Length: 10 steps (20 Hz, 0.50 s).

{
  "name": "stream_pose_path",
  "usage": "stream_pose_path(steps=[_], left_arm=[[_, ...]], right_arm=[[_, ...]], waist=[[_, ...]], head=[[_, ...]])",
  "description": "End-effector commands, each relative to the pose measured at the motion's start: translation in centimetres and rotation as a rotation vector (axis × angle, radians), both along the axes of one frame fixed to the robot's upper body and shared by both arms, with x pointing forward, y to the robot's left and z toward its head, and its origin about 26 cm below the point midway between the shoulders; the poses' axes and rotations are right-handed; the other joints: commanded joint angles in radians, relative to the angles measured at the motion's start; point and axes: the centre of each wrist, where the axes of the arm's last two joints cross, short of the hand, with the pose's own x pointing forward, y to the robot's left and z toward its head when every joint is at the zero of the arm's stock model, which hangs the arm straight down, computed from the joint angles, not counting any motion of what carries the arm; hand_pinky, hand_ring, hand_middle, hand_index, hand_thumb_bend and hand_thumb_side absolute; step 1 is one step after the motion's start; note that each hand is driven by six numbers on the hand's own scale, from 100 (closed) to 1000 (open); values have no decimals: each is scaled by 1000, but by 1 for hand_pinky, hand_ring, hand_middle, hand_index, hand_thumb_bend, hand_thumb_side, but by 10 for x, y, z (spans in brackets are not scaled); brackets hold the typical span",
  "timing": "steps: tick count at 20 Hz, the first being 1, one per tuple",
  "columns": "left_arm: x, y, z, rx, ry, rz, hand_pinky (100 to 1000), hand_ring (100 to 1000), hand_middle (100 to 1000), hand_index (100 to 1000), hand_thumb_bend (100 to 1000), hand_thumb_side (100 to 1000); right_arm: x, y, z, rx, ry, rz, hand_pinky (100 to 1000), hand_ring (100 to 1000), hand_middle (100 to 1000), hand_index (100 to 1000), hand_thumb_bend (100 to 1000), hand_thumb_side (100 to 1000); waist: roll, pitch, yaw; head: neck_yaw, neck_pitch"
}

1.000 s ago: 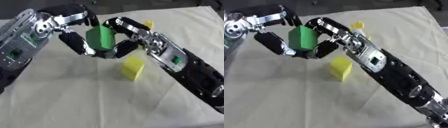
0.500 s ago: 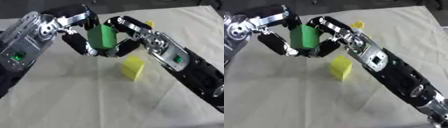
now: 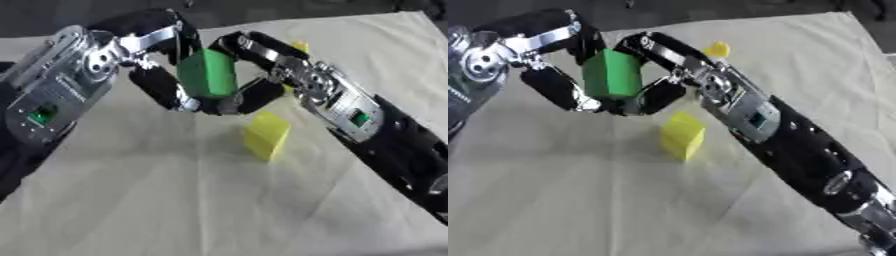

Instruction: Pick up the objects with one hand, pass them to the other hand, and then place them into the box on the other side of the table.

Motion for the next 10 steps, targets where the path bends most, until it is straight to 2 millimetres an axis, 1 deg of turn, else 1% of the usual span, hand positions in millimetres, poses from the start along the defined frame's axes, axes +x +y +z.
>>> stream_pose_path(steps=[1,4,5,6,7,10], left_arm=[[7,8,10,1,-38,53,689,547,418,459,376,100],[7,10,11,15,-38,59,691,555,430,475,402,100],[7,11,12,22,-36,59,693,558,436,481,409,100],[7,12,12,28,-33,60,695,562,440,481,405,100],[7,13,13,33,-29,60,696,564,444,486,420,100],[8,16,13,48,-12,61,697,570,455,503,441,100]], right_arm=[[-8,8,10,-50,-74,113,835,812,654,898,581,123],[-7,6,10,-105,-100,136,853,829,684,920,597,111],[-6,5,10,-119,-99,139,859,832,686,926,623,100],[-6,5,9,-132,-95,137,861,835,688,928,627,100],[-5,4,9,-140,-88,132,863,837,689,930,657,100],[-3,3,7,-150,-63,111,867,842,693,938,655,100]], waist=[[8,-6,-1],[9,-8,-3],[10,-8,-3],[10,-9,-4],[10,-10,-3],[11,-11,-3]], head=[[6,-17],[11,-26],[13,-29],[12,-31],[11,-33],[8,-33]])
